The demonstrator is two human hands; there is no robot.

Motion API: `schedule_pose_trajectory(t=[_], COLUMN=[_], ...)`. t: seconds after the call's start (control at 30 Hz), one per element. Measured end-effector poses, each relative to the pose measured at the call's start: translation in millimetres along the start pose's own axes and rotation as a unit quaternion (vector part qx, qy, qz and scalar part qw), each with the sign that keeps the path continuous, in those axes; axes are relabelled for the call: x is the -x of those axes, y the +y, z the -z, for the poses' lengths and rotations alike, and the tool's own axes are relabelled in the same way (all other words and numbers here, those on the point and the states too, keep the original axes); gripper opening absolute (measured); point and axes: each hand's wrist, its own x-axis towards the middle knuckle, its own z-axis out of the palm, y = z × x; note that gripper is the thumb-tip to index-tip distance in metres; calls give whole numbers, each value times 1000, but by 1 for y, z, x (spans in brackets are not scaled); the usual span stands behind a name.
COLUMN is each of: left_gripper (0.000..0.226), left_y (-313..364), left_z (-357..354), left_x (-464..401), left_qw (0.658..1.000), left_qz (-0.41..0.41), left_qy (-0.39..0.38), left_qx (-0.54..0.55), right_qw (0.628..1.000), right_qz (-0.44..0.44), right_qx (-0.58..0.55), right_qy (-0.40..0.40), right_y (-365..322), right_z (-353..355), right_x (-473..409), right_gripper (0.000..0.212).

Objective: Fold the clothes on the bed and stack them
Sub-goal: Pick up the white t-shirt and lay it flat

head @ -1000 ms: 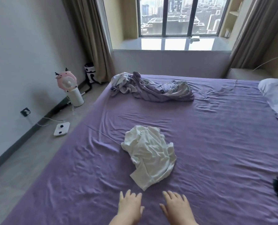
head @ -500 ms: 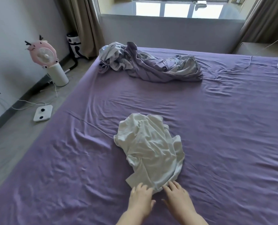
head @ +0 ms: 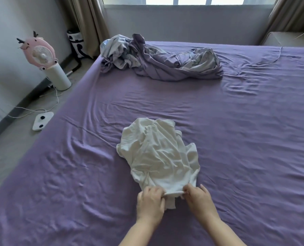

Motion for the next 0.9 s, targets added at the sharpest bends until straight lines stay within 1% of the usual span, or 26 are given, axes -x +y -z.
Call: schedule_pose_trajectory(t=[0.07,0.13,0.2,0.23,0.3,0.4,0.43,0.5,0.57,0.6,0.67,0.73,0.8,0.83,0.9], left_gripper=[22,19,12,13,12,22,20,17,15,14,12,14,25,27,20], left_y=[16,37,62,74,97,125,134,151,165,171,180,185,188,189,186], left_z=[33,69,111,131,170,226,244,277,304,316,336,358,380,391,409], left_x=[-2,0,7,12,25,46,53,69,85,94,113,131,151,160,179], left_qw=[997,988,980,978,977,980,975,961,950,943,932,925,918,916,914], left_qz=[19,23,17,14,0,-37,-52,-80,-87,-91,-100,-105,-114,-121,-134], left_qy=[-14,-28,-6,8,41,126,158,214,257,274,295,304,310,311,314], left_qx=[68,150,196,206,209,149,150,159,158,164,185,204,218,224,217], right_qw=[999,995,991,991,989,983,978,970,973,976,975,967,958,956,954], right_qz=[-33,-48,-28,-8,30,28,36,46,56,58,56,51,48,48,41], right_qx=[-28,-82,-107,-104,-106,-155,-185,-221,-212,-203,-212,-249,-281,-289,-297], right_qy=[0,19,69,87,102,93,94,90,70,61,41,26,23,20,14], right_y=[-9,-22,-42,-54,-78,-106,-114,-130,-145,-151,-160,-165,-170,-174,-180], right_z=[35,75,116,135,176,229,244,268,289,296,310,324,337,344,356], right_x=[1,2,6,9,19,40,48,63,81,89,107,126,146,157,178], right_gripper=[6,4,9,13,24,18,19,29,40,41,37,28,20,17,10])
